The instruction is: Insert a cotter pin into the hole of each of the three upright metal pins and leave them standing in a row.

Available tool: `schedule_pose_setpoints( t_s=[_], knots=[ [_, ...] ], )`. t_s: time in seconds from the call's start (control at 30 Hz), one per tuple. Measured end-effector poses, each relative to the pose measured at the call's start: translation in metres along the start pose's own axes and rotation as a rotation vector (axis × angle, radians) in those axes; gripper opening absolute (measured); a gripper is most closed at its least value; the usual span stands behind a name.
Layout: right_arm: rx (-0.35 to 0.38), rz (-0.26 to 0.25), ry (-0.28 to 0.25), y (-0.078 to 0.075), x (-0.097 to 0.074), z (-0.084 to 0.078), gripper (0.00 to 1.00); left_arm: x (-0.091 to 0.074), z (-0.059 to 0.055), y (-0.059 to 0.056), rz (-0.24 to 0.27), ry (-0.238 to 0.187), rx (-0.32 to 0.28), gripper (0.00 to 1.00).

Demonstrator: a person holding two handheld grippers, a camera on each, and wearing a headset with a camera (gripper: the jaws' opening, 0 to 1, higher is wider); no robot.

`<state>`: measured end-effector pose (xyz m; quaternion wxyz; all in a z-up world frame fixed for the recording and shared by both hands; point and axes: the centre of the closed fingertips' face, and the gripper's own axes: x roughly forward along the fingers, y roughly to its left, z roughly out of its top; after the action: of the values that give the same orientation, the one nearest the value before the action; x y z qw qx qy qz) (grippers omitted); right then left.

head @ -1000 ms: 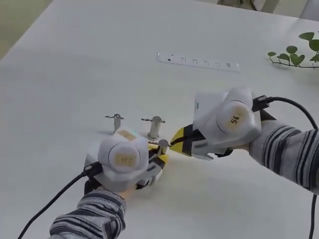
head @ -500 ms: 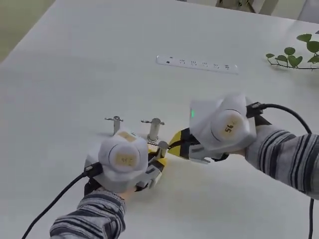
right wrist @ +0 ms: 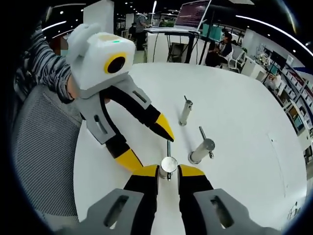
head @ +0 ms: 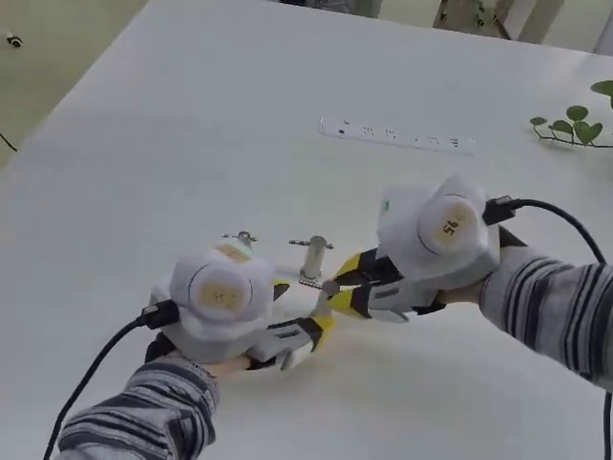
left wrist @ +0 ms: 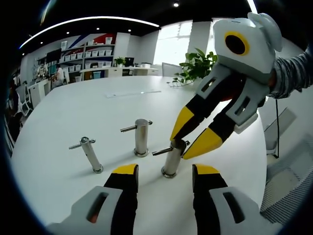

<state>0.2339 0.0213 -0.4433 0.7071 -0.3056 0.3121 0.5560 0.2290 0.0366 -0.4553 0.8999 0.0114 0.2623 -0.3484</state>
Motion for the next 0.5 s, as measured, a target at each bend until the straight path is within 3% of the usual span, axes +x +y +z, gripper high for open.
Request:
schedule_pose_setpoints(
  t_s=[0.17, 0.5],
  knots=[
    [0.099, 0.019, -0.023, 0.000, 0.009, -0.001, 0.10, -0.011, 0.000, 0.003, 0.005, 0.008, 0.013, 0.45],
    [0.138, 0.026, -0.029, 0.001, 0.015, -0.001, 0.09, -0.021, 0.005, 0.006, 0.013, -0.005, 0.001, 0.47]
  ],
)
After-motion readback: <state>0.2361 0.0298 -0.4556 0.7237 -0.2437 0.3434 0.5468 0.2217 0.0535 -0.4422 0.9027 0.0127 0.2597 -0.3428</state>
